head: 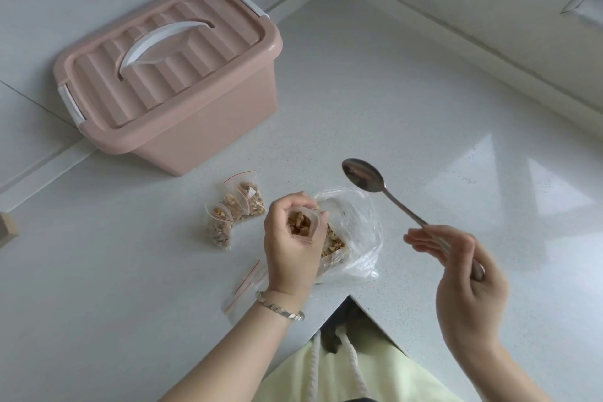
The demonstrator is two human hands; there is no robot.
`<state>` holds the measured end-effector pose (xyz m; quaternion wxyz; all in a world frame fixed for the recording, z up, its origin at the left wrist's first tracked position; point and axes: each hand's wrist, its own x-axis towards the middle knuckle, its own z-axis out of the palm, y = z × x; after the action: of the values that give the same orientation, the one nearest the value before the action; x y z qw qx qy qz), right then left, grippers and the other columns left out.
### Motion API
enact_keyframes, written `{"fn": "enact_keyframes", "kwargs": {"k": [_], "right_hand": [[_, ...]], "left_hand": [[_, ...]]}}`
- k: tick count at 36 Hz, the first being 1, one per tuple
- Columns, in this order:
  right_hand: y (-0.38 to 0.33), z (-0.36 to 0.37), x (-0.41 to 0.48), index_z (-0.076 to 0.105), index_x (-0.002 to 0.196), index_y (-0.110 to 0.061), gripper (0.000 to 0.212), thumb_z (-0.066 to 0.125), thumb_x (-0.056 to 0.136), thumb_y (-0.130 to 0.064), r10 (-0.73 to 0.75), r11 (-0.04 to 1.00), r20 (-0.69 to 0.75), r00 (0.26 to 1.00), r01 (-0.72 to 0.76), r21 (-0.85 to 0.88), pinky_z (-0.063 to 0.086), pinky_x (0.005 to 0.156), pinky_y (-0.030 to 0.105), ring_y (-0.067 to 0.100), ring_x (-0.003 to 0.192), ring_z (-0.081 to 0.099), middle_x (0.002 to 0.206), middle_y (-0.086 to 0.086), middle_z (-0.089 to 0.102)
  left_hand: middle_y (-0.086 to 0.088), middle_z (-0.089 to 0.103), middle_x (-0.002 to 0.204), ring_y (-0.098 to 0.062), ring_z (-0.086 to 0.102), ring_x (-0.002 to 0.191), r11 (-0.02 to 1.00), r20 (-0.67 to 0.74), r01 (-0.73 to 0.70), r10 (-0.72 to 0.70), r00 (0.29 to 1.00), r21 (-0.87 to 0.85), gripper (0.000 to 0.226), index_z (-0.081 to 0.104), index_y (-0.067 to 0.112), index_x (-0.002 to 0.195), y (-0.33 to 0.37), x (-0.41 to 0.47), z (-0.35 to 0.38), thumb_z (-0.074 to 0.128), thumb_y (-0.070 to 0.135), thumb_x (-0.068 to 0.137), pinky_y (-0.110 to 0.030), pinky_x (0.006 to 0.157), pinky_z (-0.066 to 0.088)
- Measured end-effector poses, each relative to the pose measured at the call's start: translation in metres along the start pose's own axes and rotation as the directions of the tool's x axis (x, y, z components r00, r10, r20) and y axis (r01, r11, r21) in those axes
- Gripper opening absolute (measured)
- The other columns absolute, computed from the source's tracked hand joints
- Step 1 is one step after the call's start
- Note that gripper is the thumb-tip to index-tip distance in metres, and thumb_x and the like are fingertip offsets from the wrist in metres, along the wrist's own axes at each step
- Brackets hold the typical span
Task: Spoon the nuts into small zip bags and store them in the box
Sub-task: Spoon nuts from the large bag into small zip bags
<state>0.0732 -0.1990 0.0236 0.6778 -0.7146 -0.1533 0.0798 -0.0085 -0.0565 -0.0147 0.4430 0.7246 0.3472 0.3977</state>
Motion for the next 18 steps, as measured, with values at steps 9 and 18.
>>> {"fn": "enact_keyframes", "kwargs": {"k": [9, 18], "right_hand": [[0.033, -0.003, -0.001, 0.067, 0.074, -0.030, 0.040, 0.045, 0.082, -0.062, 0.265, 0.954, 0.211, 0.941, -0.225, -0.199, 0.055, 0.068, 0.024, 0.011, 0.070, 0.068, 0.075, -0.003, 0.071], [0.062, 0.002, -0.010, 0.058, 0.078, -0.040, 0.024, 0.043, 0.093, -0.027, 0.283, 0.892, 0.297, 0.912, -0.136, -0.432, 0.049, 0.071, 0.014, -0.001, 0.076, 0.062, 0.076, -0.011, 0.067]], "left_hand": [[0.005, 0.057, 0.080, 0.003, 0.058, 0.080, 0.938, 0.047, 0.329, -0.326, 0.944, -0.106, 0.039, 0.047, 0.024, 0.087, -0.017, -0.002, -0.017, 0.073, -0.001, 0.072, -0.006, 0.083, 0.039], [0.012, 0.059, 0.083, 0.000, 0.058, 0.087, 0.918, 0.121, 0.372, -0.389, 0.913, 0.140, 0.038, 0.047, 0.023, 0.092, -0.050, -0.015, -0.033, 0.075, 0.006, 0.072, 0.002, 0.073, 0.036]]}}
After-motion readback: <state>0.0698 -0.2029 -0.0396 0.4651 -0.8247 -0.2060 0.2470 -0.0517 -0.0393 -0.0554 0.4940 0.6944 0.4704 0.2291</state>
